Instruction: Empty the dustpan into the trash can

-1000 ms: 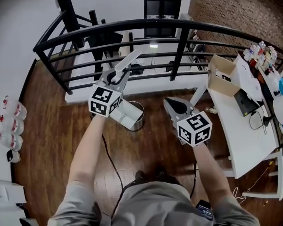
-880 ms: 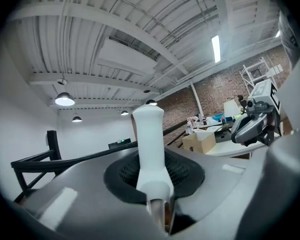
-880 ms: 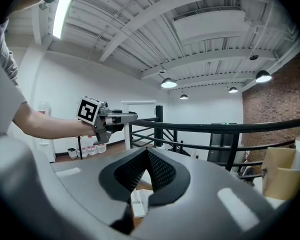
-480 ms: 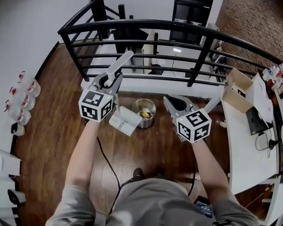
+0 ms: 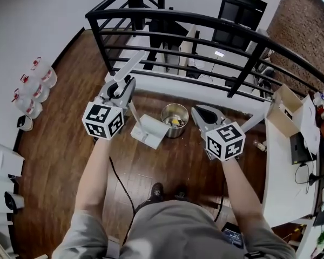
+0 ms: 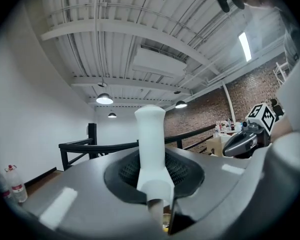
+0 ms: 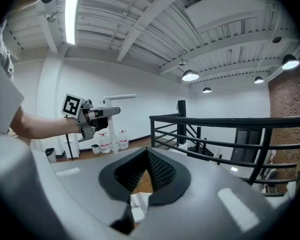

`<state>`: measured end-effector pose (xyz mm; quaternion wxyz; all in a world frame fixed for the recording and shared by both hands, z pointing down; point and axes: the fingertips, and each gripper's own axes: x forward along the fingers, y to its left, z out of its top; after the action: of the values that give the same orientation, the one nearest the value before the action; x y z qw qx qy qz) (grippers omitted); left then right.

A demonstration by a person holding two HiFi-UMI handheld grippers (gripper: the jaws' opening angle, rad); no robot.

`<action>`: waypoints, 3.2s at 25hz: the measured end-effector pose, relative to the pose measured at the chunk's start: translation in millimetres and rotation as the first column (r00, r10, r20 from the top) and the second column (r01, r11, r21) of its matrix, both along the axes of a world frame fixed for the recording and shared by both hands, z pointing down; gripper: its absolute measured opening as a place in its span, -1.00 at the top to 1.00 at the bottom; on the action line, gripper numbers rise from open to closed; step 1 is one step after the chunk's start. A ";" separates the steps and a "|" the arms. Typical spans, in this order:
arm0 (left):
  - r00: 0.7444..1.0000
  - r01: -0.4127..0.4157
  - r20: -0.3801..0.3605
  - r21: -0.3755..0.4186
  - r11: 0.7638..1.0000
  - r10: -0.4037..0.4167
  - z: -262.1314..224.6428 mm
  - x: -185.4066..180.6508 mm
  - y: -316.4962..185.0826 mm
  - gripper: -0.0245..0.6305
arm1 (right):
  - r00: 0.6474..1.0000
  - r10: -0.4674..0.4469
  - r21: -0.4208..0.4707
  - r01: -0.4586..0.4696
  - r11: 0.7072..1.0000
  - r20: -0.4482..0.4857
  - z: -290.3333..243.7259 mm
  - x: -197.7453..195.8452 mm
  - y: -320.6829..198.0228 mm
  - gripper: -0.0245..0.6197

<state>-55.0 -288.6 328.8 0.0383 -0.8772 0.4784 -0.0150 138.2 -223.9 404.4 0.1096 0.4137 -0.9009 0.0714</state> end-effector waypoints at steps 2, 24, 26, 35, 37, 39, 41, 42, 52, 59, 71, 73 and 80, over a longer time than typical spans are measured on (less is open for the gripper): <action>1.000 0.001 -0.009 0.002 1.000 -0.001 -2.4 -3.8 3.7 0.73 | 1.000 -0.010 -0.004 0.010 1.000 0.002 2.3 -6.5 1.0 0.93; 0.997 0.064 0.043 -0.141 0.988 -0.058 155.8 -58.4 13.3 0.73 | 1.000 -0.027 -0.079 0.027 0.996 -0.003 50.8 -66.4 0.7 0.93; 0.997 0.058 0.048 -0.146 0.987 -0.052 168.3 -57.3 13.3 0.73 | 1.000 -0.011 -0.094 0.012 0.996 0.005 59.9 -66.7 -1.2 0.93; 0.991 0.107 0.099 -0.244 0.964 -0.085 247.1 -67.9 14.9 0.74 | 1.000 0.024 -0.134 -0.024 0.991 -0.006 82.4 -64.9 -5.6 0.93; 0.991 0.114 0.103 -0.264 0.958 -0.089 260.8 -68.7 16.8 0.74 | 1.000 0.023 -0.137 -0.025 0.990 -0.010 85.0 -64.5 -6.5 0.93; 0.990 0.116 0.106 -0.277 0.954 -0.089 270.4 -68.3 19.3 0.74 | 1.000 0.022 -0.140 -0.024 0.990 -0.015 87.4 -64.9 -6.4 0.93; 0.990 0.118 0.106 -0.289 0.950 -0.090 277.6 -68.5 21.7 0.74 | 1.000 0.019 -0.146 -0.022 0.989 -0.021 89.6 -65.9 -5.8 0.93; 0.990 0.120 0.107 -0.295 0.948 -0.092 281.0 -68.6 22.7 0.74 | 1.000 0.017 -0.149 -0.020 0.989 -0.024 90.8 -65.9 -5.4 0.93; 0.989 0.113 0.126 -0.362 0.925 -0.072 312.3 -56.8 35.4 0.74 | 0.999 0.022 -0.162 -0.028 0.986 -0.035 97.1 -50.6 1.6 0.93; 0.991 0.107 0.118 -0.440 0.891 -0.060 327.1 -59.1 48.5 0.68 | 0.999 0.011 -0.167 -0.016 0.986 -0.032 97.1 -49.4 10.8 0.93; 0.981 0.195 0.117 -0.545 0.815 -0.156 352.9 -88.7 111.0 0.03 | 0.998 -0.067 -0.165 0.063 0.984 -0.019 92.2 -67.2 21.3 0.93; 0.977 0.212 0.124 -0.565 0.798 -0.172 359.7 -94.4 124.0 -0.03 | 0.996 -0.088 -0.164 0.084 0.983 -0.017 91.8 -73.3 22.3 0.93; 0.961 0.273 0.135 -0.582 0.766 -0.240 357.3 -111.4 163.2 -0.09 | 0.987 -0.159 -0.159 0.156 0.975 -0.005 86.0 -92.7 31.0 0.93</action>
<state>-166.3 -125.4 686.1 -0.2287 -0.7701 0.5635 -0.1926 45.4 -192.9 490.4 0.1551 0.3317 -0.9214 0.1300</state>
